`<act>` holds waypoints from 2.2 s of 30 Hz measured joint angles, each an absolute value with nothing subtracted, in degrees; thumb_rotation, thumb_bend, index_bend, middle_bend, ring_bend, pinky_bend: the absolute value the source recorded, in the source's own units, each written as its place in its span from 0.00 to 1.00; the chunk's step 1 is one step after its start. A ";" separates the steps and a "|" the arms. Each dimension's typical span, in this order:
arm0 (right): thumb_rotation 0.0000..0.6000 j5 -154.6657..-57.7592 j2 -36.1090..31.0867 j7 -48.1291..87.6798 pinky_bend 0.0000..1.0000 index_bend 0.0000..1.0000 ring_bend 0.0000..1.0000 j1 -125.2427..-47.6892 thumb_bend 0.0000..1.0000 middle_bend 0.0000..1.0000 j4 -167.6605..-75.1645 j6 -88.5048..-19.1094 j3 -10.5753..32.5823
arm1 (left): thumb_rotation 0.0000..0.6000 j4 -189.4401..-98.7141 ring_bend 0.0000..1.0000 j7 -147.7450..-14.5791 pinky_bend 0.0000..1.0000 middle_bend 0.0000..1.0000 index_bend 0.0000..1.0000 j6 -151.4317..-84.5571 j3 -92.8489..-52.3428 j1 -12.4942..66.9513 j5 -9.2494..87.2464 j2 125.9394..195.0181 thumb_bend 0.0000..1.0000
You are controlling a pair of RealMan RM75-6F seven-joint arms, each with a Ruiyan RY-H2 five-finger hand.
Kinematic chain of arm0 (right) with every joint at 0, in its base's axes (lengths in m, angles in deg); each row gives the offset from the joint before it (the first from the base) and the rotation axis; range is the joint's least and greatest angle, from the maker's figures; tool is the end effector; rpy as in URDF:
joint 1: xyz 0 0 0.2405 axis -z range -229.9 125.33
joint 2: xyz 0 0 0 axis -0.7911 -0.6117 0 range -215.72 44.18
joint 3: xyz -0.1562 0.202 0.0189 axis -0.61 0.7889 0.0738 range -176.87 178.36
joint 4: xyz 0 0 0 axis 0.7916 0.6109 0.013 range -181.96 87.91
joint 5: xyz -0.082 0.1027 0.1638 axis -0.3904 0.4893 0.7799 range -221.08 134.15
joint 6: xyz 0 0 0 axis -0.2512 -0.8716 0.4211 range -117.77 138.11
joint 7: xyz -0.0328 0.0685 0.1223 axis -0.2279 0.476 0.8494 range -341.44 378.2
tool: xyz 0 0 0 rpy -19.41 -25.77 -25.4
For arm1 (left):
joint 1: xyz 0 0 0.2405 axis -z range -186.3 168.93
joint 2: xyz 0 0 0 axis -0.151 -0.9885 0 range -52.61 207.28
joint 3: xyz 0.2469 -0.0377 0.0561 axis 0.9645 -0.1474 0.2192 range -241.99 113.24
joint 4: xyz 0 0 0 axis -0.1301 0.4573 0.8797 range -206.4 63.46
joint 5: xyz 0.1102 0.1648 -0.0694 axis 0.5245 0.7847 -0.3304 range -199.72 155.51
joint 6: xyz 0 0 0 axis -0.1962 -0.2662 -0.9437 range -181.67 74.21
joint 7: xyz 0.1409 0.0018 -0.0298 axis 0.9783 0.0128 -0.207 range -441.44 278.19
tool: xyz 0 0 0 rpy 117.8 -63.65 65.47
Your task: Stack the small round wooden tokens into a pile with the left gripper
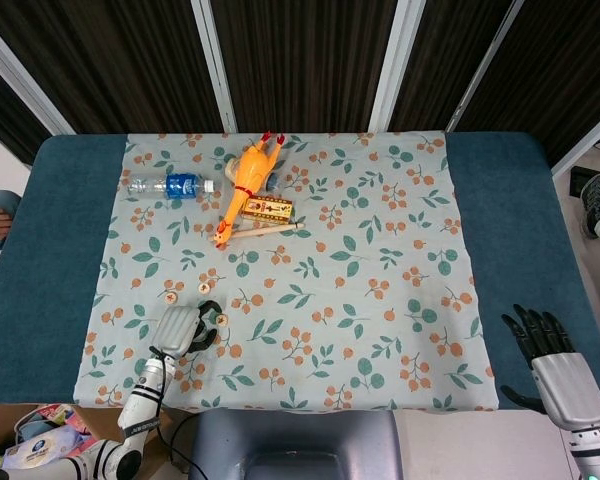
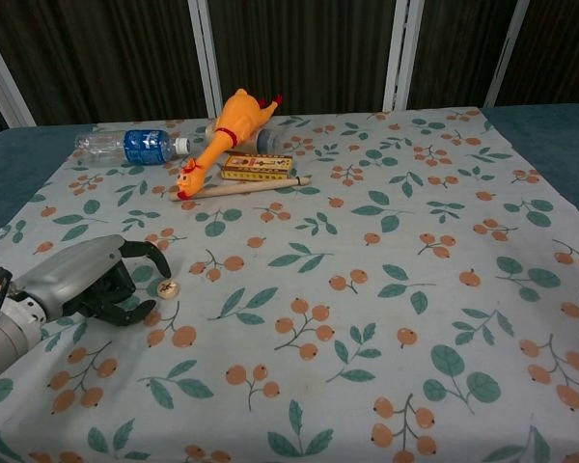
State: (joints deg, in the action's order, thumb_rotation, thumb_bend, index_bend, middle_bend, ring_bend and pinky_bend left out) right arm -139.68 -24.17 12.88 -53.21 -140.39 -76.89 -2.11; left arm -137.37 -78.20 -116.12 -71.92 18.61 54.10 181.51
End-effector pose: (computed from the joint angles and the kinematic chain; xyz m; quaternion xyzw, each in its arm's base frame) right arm -0.3042 -0.1369 0.1527 0.6663 -0.3520 0.3466 0.5586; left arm -0.2228 0.2887 -0.0718 -0.6599 -0.4674 -0.4026 0.4290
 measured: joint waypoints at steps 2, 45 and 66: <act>1.00 -139.61 -24.16 12.89 0.00 0.00 0.00 -53.26 0.13 0.00 -140.37 -76.78 -2.08 | 1.00 -137.00 1.00 -78.39 1.00 1.00 0.37 -115.85 -71.94 18.79 53.96 181.81 0.40; 1.00 -139.44 -24.14 12.77 0.00 0.00 0.00 -53.32 0.13 0.00 -140.40 -76.55 -2.02 | 1.00 -137.95 1.00 -80.95 1.00 1.00 0.47 -118.53 -71.99 18.92 54.87 181.32 0.40; 1.00 -139.35 -23.74 11.86 0.00 0.00 0.00 -53.53 0.13 0.00 -140.56 -76.01 -2.06 | 1.00 -142.81 1.00 -84.20 1.00 1.00 0.45 -120.83 -71.91 13.74 51.64 171.53 0.40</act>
State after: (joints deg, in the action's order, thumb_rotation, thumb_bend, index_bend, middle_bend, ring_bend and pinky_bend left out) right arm -139.35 -23.74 11.86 -53.53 -140.56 -76.01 -2.06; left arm -142.81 -84.20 -120.83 -71.91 13.74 51.64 171.53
